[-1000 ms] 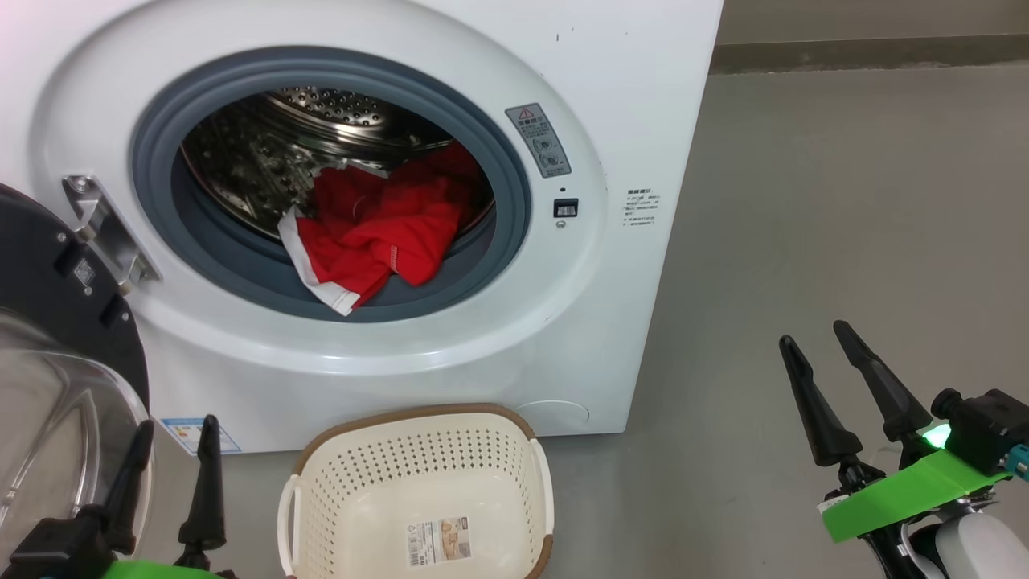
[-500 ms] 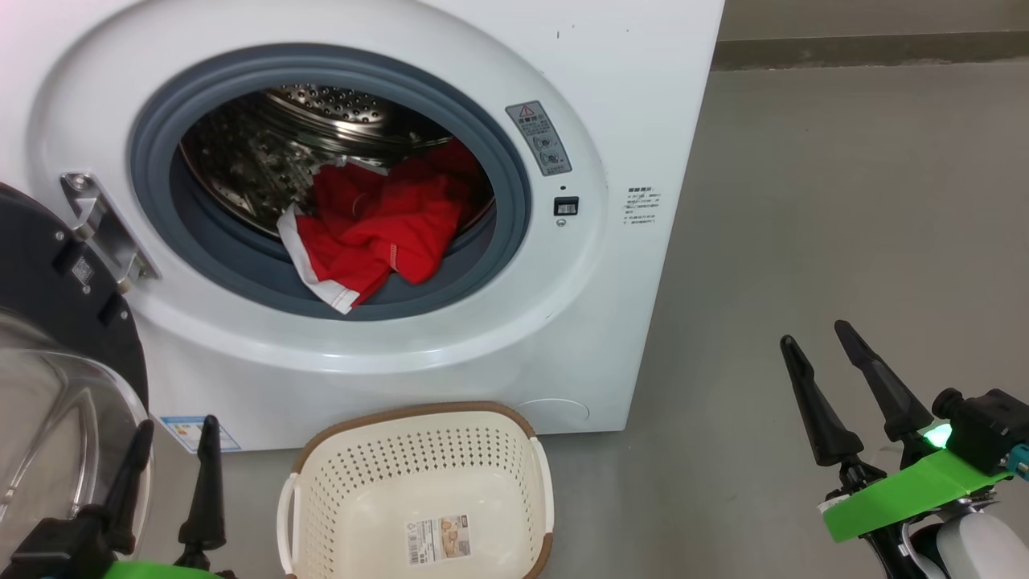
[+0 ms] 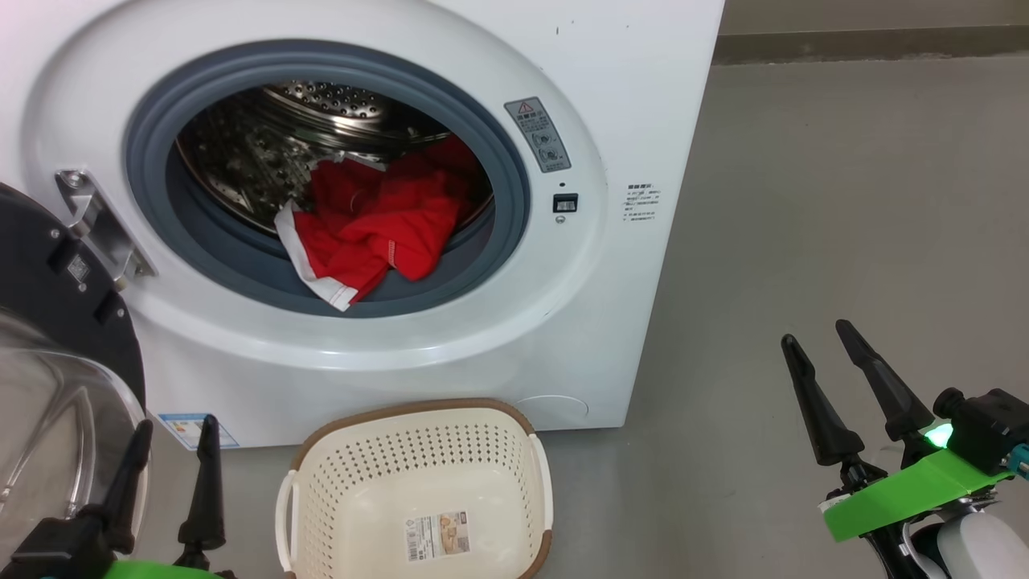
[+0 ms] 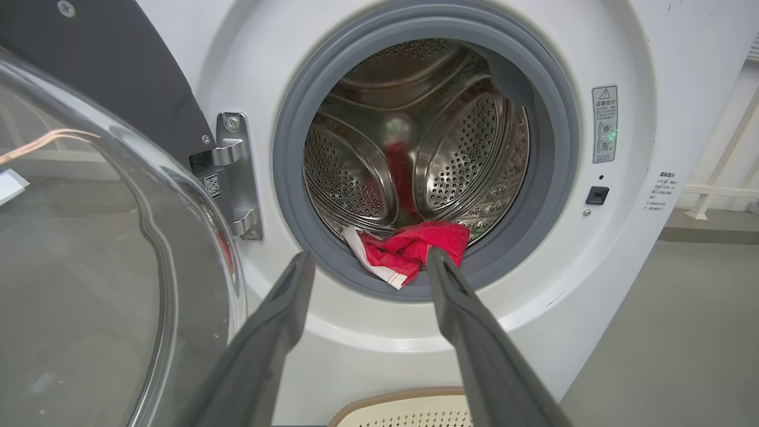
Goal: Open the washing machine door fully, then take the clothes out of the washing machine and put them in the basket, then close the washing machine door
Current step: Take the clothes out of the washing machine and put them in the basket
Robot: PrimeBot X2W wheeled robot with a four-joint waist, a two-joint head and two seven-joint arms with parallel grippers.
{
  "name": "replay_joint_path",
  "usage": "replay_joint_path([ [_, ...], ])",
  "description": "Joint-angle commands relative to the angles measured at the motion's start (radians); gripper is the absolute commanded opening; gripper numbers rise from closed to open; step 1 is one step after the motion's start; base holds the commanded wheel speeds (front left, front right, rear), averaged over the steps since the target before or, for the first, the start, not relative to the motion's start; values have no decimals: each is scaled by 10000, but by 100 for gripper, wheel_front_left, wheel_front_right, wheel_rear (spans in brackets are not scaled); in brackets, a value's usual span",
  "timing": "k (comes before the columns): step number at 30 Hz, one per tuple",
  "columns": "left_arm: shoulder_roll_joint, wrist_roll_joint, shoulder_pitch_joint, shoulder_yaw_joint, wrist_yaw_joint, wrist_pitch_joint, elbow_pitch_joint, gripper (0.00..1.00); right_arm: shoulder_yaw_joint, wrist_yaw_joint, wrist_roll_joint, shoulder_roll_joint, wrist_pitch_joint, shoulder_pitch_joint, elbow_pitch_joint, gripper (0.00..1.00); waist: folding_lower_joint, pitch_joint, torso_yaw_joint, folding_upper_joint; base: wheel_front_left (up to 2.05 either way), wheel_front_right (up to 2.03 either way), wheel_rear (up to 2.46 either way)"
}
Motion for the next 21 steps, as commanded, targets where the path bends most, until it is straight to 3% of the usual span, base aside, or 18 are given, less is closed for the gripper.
replay_joint_path([
  [1,228,141,-327,409,9,-82,-209,100,103,16,-150,-125,-57,-124,-237,100,0,17,-7,0,0,0,0],
  [21,172,205,-1096,445,251,-82,28,100,58,16,-77,-22,-57,-425,-334,100,0,892,-300,0,0,0,0],
])
